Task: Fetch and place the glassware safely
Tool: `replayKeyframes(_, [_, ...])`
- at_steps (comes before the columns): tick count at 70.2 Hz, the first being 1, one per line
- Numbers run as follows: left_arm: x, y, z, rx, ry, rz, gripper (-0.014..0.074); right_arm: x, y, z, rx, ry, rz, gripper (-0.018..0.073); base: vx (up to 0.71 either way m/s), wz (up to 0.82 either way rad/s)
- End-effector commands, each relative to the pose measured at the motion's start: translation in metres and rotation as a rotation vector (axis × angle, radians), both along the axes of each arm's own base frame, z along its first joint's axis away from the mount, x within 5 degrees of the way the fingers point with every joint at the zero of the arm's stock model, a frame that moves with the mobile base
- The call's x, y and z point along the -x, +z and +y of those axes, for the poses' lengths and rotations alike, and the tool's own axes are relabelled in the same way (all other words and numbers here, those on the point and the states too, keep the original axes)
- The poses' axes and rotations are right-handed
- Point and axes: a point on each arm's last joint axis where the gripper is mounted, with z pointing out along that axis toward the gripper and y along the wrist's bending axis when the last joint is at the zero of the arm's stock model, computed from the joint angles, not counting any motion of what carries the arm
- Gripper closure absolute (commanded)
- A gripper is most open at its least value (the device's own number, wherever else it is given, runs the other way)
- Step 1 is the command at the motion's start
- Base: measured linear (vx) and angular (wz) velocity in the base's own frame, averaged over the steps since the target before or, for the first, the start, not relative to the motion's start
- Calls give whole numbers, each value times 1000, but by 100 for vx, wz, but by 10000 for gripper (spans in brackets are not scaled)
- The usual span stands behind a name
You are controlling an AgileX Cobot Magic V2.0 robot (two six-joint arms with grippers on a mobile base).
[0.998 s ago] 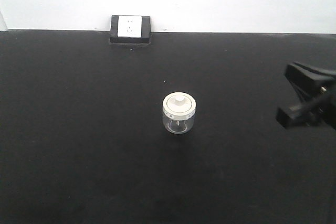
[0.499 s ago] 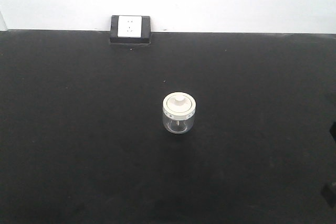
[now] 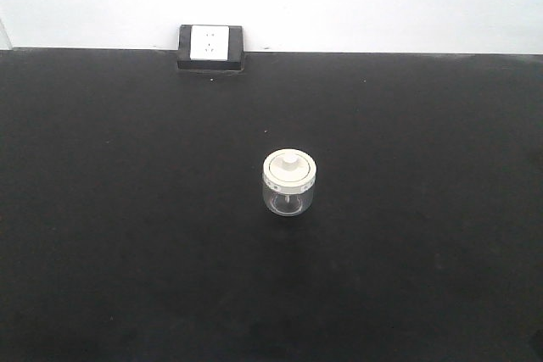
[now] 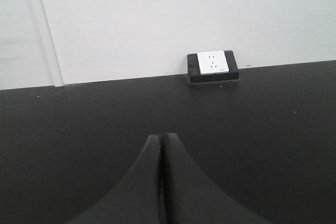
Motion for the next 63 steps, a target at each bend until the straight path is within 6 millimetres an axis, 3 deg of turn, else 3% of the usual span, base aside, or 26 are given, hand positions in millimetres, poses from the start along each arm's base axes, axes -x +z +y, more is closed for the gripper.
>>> replayKeyframes(1, [-1,17,-1,12,-8,-97,603,0,13,2,-7,22,-72,563,0,0])
replayKeyframes(63, [0,16,-1,12,-6,-92,603,0,13,2,-7,22,-72,563,0,0])
